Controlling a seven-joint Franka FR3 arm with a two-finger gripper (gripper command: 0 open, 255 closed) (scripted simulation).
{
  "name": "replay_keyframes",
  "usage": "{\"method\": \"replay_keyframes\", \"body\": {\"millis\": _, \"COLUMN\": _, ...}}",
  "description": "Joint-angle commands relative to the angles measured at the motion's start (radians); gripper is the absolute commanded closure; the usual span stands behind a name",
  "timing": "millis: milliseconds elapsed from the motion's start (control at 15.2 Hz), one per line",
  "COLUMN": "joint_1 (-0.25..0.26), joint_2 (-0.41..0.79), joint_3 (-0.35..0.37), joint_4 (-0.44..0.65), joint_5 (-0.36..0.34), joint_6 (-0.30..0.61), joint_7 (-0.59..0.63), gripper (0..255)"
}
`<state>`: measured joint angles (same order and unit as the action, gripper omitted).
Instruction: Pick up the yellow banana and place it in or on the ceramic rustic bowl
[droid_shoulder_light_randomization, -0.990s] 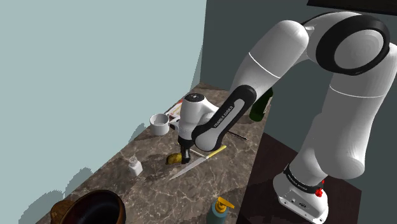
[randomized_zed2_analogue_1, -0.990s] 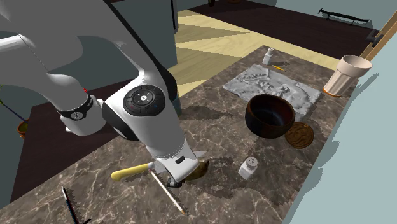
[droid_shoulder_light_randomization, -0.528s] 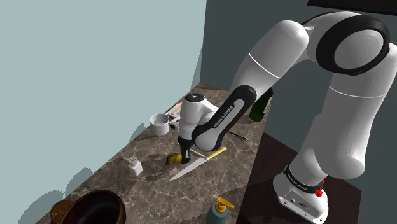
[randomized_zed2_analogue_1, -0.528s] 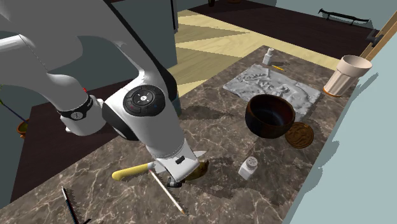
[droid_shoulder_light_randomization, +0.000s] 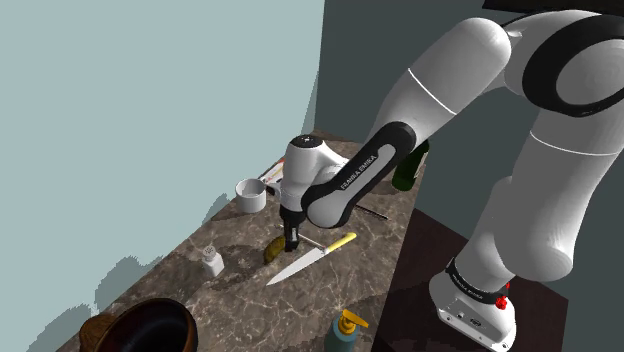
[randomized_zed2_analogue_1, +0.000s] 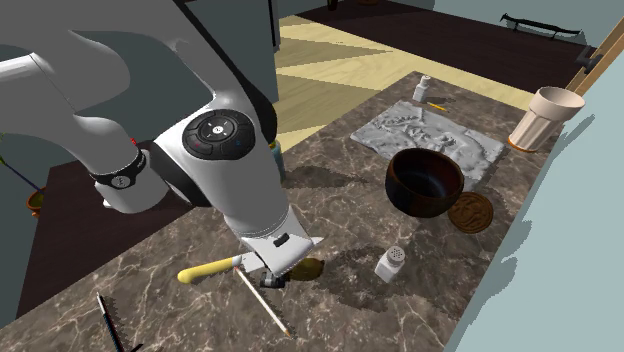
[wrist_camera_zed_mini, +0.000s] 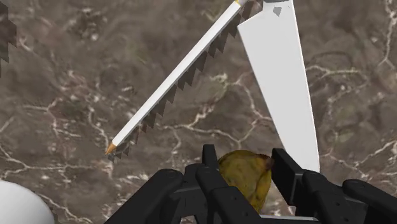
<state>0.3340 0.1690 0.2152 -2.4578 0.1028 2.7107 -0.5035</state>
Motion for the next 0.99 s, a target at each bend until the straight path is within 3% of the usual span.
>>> {"method": "replay_keyframes", "body": {"millis": 0, "joint_1": -0.003, "joint_2": -0.027, "joint_3": 0.002, "joint_4": 0.000, "joint_5": 0.006, "joint_6": -0.027, "joint_7": -0.004, "gripper": 255}}
{"method": "replay_keyframes", "body": {"millis": 924, "joint_1": -0.009, "joint_2": -0.192, "joint_3": 0.005, "joint_4": 0.034, "joint_5": 0.035, "joint_6": -0.224, "joint_7": -0.013, "gripper": 255}}
